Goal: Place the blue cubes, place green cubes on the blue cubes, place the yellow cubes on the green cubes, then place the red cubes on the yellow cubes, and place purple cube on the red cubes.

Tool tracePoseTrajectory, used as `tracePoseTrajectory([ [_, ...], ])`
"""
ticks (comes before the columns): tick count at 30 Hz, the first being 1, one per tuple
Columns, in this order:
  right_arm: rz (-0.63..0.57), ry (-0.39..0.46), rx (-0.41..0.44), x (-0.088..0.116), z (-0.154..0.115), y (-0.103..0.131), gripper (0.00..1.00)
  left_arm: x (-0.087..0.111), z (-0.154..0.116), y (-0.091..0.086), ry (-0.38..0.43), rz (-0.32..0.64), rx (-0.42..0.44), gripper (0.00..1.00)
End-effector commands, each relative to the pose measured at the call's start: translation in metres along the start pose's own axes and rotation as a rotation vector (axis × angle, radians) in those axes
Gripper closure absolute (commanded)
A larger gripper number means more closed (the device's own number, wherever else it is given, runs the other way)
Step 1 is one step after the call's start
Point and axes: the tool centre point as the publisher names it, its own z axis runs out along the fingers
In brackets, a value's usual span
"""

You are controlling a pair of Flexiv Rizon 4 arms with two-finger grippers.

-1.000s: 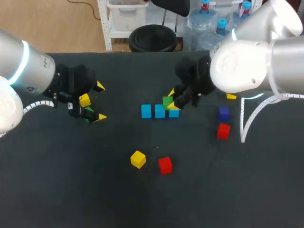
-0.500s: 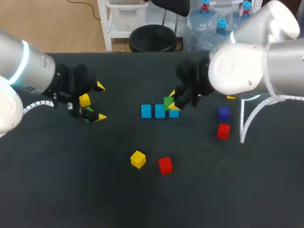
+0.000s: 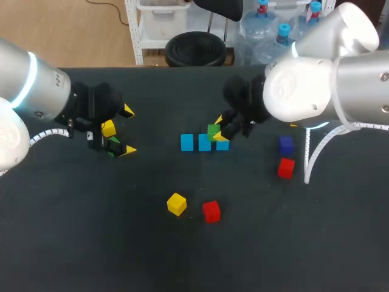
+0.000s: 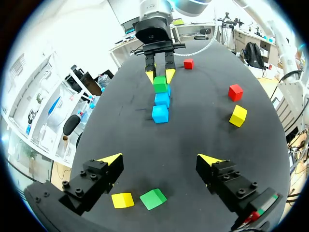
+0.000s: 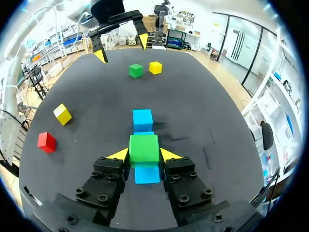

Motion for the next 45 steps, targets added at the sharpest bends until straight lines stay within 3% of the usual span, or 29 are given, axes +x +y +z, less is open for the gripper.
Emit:
tracePoseTrajectory([
  [1,0.002,0.0,-0.003,-0.0006,0.0021,-0.003,1.0,0.0024,-0.0006,-0.0001,-0.01,0.005,0.0,0.0],
  [23,0.014,0.003,-0.01,0.0025,0.0066,-0.0071,1.0,0.0024,-0.0006,-0.0001,-0.01,0.005,0.0,0.0],
  [30,0.013,0.004,-0.013,0.0014,0.0071,-0.0069,0.75,0.0024,-0.0006,-0.0001,-0.01,0.005,0.0,0.0],
  [45,0.016,0.001,-0.014,0.0037,0.0055,-0.0048,0.77,0.0024,-0.0006,-0.0001,-0.01,0.005,0.0,0.0],
])
